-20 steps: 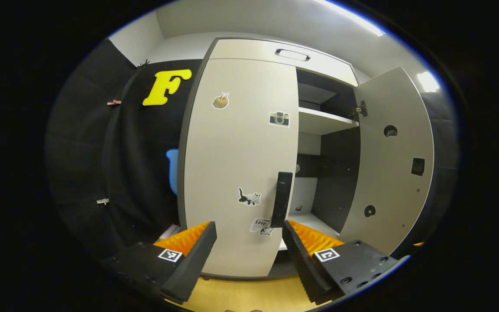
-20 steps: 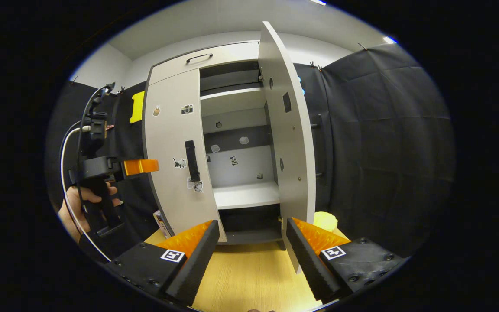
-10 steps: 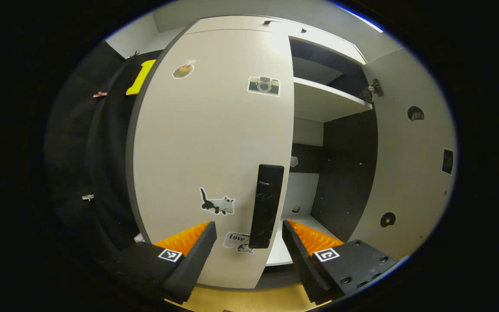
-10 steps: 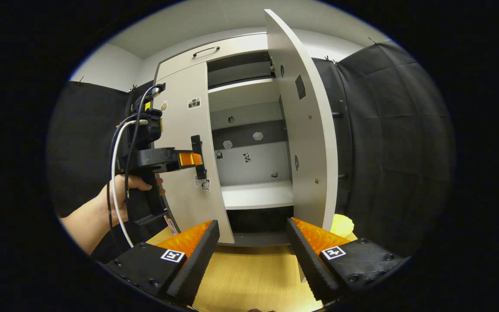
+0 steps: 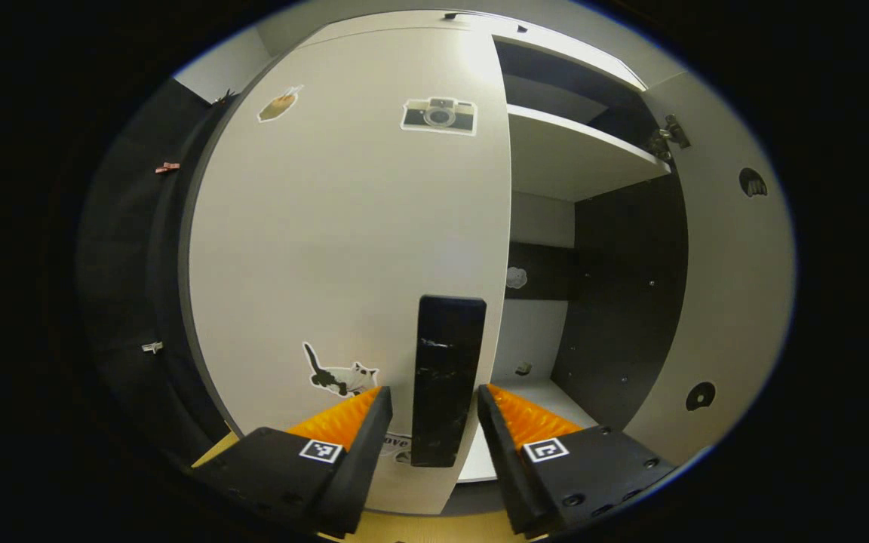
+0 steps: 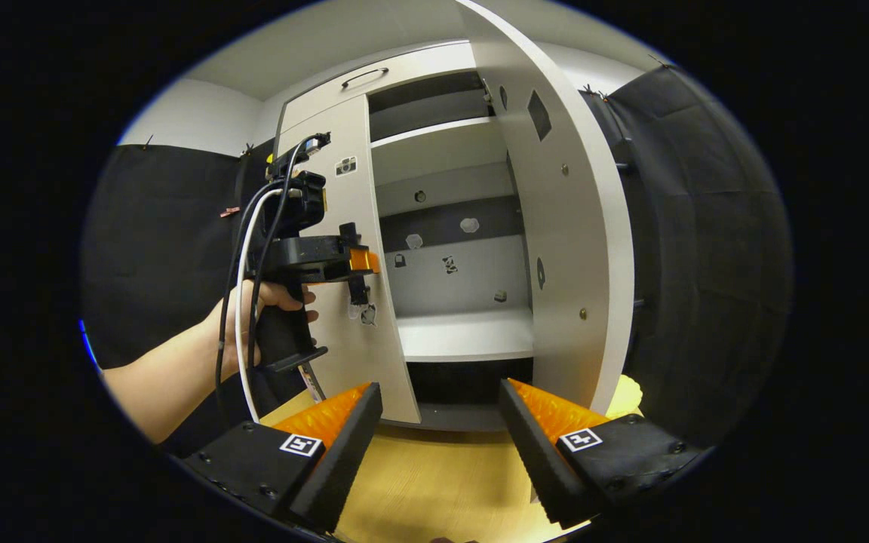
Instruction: Open the right door of the double-door shoe cabinet with the right hand, and open the left door with the left hand.
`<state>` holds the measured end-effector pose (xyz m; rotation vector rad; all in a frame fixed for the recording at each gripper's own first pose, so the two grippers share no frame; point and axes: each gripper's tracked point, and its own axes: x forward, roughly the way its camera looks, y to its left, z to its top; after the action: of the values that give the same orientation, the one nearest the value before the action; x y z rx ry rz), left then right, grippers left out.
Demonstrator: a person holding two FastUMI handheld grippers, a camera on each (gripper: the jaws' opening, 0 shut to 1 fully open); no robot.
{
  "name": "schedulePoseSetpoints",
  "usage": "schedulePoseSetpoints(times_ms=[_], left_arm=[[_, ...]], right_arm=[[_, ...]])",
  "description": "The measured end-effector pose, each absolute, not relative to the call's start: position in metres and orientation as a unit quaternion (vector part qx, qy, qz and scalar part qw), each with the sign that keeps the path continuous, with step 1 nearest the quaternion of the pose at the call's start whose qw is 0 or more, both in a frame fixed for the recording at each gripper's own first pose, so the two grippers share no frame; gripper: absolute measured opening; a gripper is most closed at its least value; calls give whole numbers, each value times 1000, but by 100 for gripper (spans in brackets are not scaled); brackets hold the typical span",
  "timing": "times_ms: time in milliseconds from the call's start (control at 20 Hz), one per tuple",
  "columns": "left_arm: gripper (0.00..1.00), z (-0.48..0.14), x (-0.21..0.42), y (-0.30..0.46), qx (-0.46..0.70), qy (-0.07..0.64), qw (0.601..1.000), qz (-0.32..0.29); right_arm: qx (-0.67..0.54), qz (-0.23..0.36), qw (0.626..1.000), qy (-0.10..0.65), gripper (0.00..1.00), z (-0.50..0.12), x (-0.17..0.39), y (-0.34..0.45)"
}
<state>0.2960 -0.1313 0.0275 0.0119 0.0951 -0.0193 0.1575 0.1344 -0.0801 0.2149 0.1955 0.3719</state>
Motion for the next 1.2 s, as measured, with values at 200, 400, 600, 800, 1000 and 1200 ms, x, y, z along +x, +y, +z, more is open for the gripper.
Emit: schedulePoseSetpoints(times_ms=[200,400,600,800,1000,1200], left_arm=[[54,27,299,-134,-3,44,999,-9],[34,25,298,-134,20,45,999,-3],[19,24,298,-134,26,44,999,8],[10,22,296,-133,21,44,999,5],[9,22,290,-132,22,38,999,-11],[9,21,286,-129,17,38,999,-36]], right_arm=[[115,201,967,103,98,-85,166,137],[121,227,959,116,98,-92,163,145],[131,238,953,134,98,-101,161,147],[128,227,955,143,98,-107,163,145],[129,197,962,140,98,-106,168,139],[130,170,967,138,98,-103,165,139]])
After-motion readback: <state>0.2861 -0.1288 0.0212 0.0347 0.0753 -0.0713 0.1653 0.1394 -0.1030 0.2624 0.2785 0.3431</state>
